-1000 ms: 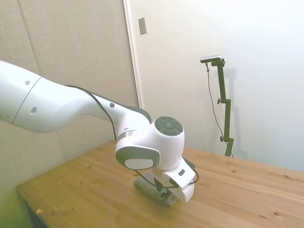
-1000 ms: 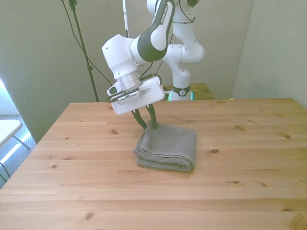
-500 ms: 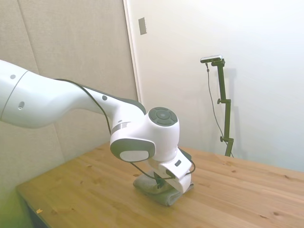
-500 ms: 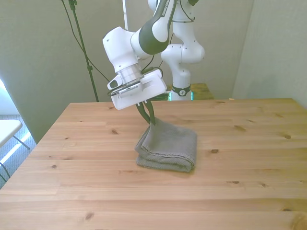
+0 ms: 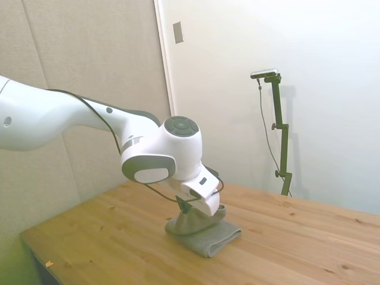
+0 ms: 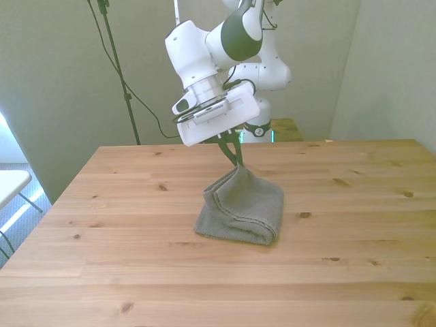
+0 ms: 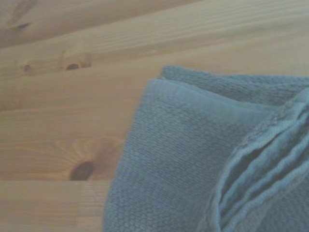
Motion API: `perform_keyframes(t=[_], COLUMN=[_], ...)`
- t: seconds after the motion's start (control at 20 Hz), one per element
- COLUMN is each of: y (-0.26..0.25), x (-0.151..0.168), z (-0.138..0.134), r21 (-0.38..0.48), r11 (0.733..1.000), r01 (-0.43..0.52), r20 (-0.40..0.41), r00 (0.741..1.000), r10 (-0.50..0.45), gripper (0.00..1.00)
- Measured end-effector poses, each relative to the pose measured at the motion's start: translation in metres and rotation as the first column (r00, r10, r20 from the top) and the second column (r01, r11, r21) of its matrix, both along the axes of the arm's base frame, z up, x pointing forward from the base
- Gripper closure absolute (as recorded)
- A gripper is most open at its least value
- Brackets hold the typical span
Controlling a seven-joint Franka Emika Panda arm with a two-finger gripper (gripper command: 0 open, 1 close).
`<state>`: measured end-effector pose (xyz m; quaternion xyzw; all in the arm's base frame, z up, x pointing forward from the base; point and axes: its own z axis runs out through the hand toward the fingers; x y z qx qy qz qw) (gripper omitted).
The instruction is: Unfold the towel
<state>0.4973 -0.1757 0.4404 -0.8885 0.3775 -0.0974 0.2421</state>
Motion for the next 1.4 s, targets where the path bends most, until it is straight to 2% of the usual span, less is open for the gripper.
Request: perform_keyframes(t=[0.65,1.1,1.4], y=[0.098,0.151,0.171], x=[0.019,0.024,0.026], z=[0.025,0.028,0.019], r21=[-0.072,-0.119,-0.118], r11=[0.989,0.965,0.952], r01=[-0.131,-0.233,-0.282], r20=[0.090,0.127,0.110], r00=[0.986,0.961,0.949], r10=[0.137,0.247,0.294], gripper=[1.00,1.00,1.00])
